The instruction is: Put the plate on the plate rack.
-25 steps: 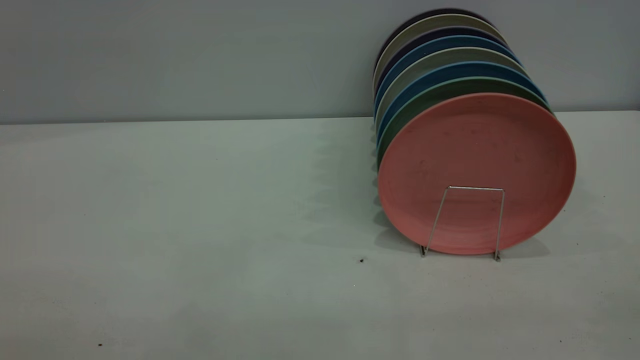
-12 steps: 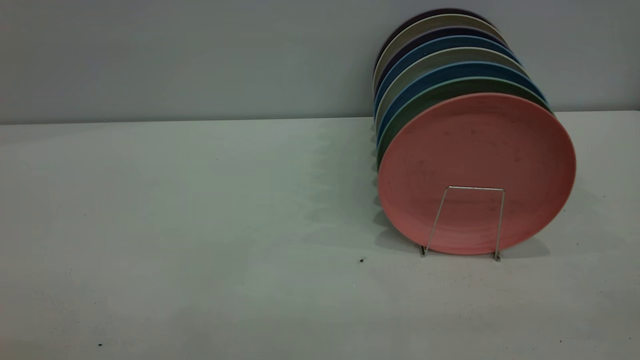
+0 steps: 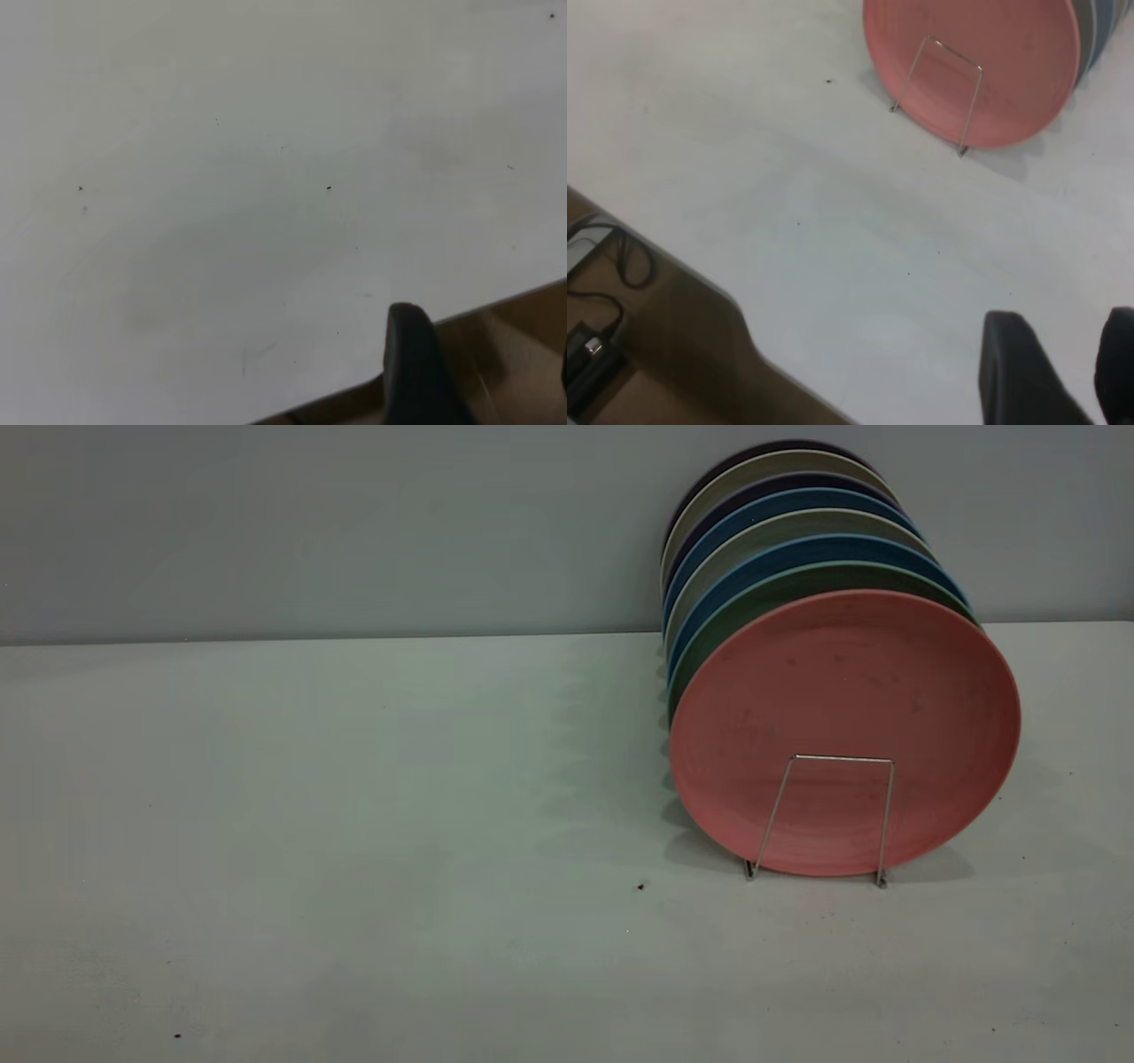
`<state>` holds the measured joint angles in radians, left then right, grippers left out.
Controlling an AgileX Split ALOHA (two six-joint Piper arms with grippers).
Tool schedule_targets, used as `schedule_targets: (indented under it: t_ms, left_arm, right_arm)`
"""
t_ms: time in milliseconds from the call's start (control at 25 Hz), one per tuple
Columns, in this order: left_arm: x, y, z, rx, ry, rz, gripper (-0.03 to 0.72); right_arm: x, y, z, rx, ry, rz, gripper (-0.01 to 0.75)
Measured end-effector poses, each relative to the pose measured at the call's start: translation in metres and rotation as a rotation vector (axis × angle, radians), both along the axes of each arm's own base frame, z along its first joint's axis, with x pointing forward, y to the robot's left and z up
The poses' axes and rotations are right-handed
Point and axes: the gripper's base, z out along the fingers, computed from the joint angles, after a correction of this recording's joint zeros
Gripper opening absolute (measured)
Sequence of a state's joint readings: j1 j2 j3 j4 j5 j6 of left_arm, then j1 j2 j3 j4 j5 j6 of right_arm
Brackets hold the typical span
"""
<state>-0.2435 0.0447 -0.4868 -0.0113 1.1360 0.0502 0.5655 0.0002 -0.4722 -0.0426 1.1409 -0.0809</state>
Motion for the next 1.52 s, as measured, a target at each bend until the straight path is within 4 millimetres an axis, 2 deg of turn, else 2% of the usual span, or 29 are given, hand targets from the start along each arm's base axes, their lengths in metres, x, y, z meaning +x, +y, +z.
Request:
schedule_targets:
  t_ms: [400,760,1000,1520]
  left_arm:
    - [0.0000,-0.0001,0.0000,0.000,0.000,0.013,0.431]
    - [-0.0002,-0.0019,0.0001,-0.001,-0.001,0.228,0.431]
    - [-0.0077,-0.0022,-0.0008,-0.008,-0.058,0.249,0.431]
    - [-0.0091,-0.0015,-0.0010,-0.010,-0.067,0.207,0.431]
  right_arm:
    - [-0.0001,0.0001,0.0000,0.000,0.000,-0.019,0.237]
    - [-0.0044,0.0011,-0.0001,0.006,-0.016,-0.386,0.237]
    - [-0.0051,0.0023,-0.0001,0.005,-0.017,-0.551,0.237]
    - [-0.0054,0.0025,-0.0001,0.005,-0.018,-0.578,0.237]
